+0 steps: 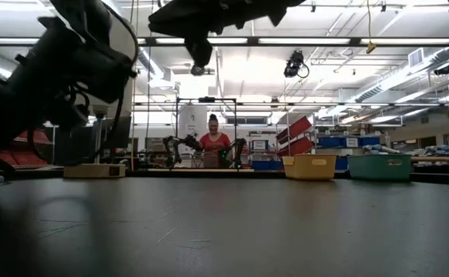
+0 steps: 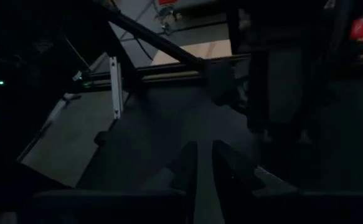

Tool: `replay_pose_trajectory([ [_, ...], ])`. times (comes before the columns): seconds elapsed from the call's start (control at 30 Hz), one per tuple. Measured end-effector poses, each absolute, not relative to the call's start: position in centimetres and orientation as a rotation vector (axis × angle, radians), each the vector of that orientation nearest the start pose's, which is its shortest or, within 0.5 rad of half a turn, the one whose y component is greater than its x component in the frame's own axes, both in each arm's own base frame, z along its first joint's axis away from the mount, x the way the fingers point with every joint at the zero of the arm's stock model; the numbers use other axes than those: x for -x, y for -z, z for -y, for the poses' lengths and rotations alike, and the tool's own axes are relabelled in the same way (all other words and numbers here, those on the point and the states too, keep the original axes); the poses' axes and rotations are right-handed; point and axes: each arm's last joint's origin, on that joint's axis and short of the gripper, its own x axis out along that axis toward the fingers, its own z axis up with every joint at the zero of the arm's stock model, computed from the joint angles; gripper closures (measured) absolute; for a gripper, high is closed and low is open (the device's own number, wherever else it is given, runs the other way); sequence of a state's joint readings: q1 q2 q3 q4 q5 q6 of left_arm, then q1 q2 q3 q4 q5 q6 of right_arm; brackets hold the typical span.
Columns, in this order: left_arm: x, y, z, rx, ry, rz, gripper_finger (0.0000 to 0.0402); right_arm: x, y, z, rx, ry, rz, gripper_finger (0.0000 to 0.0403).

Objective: Sort batteries
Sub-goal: Put the silver battery into the blue bin

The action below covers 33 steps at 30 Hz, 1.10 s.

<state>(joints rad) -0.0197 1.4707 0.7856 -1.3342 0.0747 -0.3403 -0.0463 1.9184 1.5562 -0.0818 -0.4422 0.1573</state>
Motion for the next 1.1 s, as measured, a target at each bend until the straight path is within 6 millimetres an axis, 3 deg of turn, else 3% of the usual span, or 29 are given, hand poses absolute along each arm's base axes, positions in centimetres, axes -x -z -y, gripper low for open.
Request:
replay_pose_trajectory([
  [0.27, -20.7, -15.5, -0.6, 0.308, -0.256, -2.109, 0.027, -41.9, -32.6, 1.3, -0.136, -0.263, -0.382, 0.0349],
  [0.5, -24.1, -15.8, -2.4, 0.297, -0.281, -2.08, 0.0267, -40.8, -33.2, 2.0, -0.109, -0.202, -0.433, 0.035],
  [0.73, -23.6, -15.9, -3.8, 0.329, -0.26, -2.163, 0.0244, -39.2, -33.9, 1.0, -0.053, -0.247, -0.501, 0.0353],
  [1.1, -22.2, -13.1, -5.3, 0.309, -0.193, -2.382, 0.0239, -39.1, -33.5, 0.3, -0.008, -0.246, -0.543, 0.0351],
])
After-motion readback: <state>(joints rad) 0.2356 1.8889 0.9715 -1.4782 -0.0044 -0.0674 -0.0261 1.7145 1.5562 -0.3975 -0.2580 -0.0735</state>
